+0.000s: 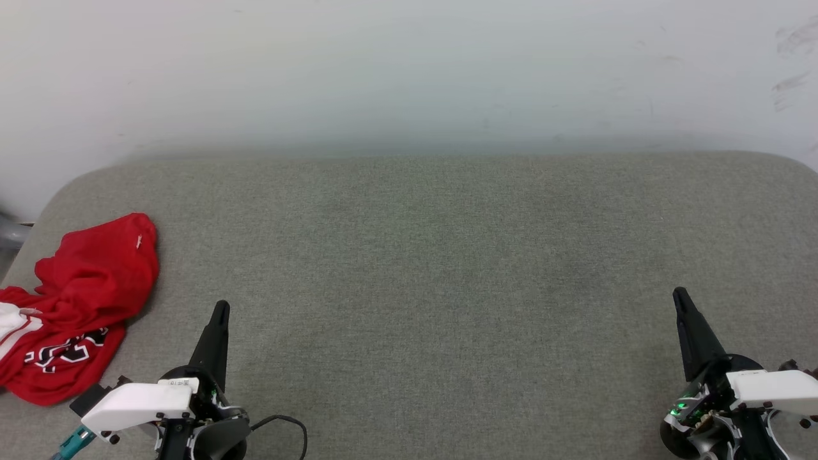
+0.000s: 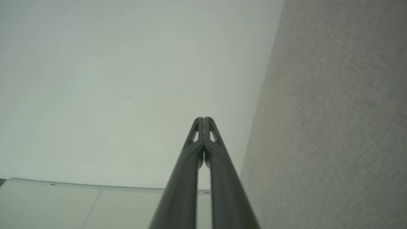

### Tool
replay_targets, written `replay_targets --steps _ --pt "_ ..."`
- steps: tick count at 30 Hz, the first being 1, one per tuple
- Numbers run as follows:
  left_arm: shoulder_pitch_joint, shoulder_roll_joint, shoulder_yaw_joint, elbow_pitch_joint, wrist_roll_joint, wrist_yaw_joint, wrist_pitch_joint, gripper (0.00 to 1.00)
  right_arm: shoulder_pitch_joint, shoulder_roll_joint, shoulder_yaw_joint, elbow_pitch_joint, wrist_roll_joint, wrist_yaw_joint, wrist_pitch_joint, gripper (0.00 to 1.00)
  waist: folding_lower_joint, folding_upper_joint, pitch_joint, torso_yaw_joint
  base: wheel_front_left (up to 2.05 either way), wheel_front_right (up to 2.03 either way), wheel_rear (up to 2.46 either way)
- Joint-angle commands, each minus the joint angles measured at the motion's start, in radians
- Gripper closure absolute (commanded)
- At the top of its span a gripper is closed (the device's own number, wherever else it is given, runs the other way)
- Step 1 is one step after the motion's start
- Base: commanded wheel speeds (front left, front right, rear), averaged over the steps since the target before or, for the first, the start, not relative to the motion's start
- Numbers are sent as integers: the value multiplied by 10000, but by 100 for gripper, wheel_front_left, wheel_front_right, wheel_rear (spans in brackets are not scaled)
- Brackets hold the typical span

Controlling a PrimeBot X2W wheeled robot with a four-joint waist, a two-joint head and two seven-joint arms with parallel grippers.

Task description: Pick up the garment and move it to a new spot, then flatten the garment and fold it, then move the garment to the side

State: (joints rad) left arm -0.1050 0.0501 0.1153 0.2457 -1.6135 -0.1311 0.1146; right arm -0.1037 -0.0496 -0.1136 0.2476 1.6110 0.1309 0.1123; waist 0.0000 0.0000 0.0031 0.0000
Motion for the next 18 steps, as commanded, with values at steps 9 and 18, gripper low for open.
replay_targets --steps 9,18 --pt "-80 -24 19 -3 12 -26 18 100 -133 -13 10 4 40 -3 20 100 0 0 0 0 0 0 0" --pt "0 0 0 0 0 0 0 0 0 0 -2 0 2 0 0 0 0 0 0 0 0 0 0"
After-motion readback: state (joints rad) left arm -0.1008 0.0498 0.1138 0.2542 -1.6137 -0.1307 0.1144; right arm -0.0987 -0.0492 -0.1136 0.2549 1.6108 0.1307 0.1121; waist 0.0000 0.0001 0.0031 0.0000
